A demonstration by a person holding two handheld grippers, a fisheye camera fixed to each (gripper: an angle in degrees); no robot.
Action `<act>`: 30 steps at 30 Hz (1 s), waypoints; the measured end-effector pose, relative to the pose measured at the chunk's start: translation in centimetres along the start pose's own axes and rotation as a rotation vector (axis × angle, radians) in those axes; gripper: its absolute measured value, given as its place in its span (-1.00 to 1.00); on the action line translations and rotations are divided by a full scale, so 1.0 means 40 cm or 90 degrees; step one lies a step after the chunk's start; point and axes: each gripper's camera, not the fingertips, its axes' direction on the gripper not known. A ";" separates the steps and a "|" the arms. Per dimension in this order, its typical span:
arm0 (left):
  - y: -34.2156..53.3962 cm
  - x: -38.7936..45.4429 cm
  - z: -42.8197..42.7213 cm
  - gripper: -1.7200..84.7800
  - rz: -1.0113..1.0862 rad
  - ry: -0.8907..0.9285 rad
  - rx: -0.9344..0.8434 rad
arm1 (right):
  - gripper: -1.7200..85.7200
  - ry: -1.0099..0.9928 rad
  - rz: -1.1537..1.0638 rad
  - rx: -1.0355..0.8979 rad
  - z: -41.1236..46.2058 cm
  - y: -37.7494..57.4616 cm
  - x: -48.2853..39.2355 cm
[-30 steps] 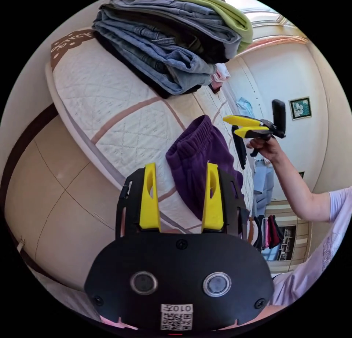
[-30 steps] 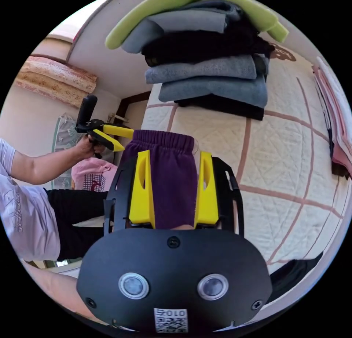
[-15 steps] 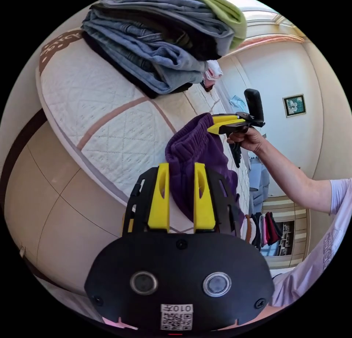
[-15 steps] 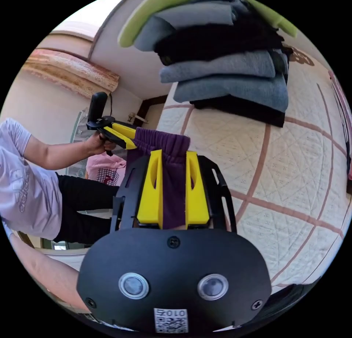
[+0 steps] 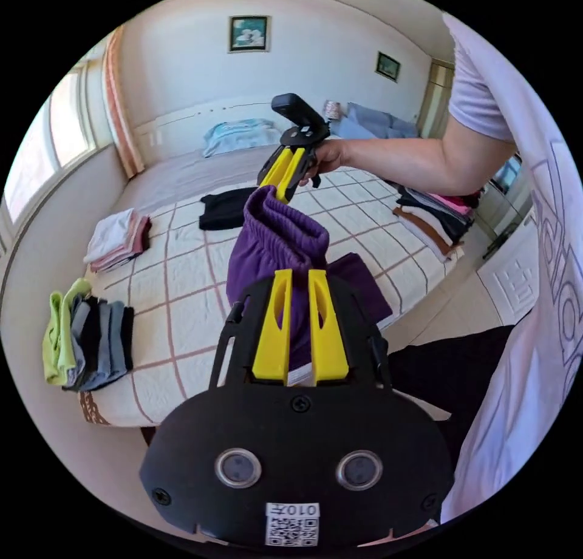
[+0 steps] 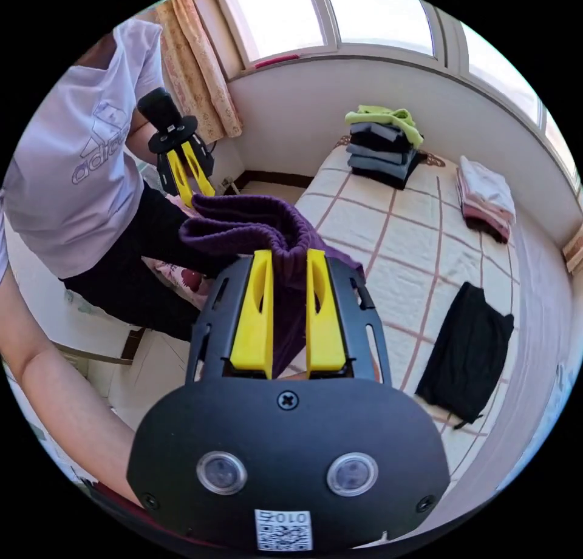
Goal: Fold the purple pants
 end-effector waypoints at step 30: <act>-0.321 -0.089 0.480 -0.94 0.022 0.031 -0.291 | -0.63 -0.004 1.029 0.332 0.489 0.719 -0.463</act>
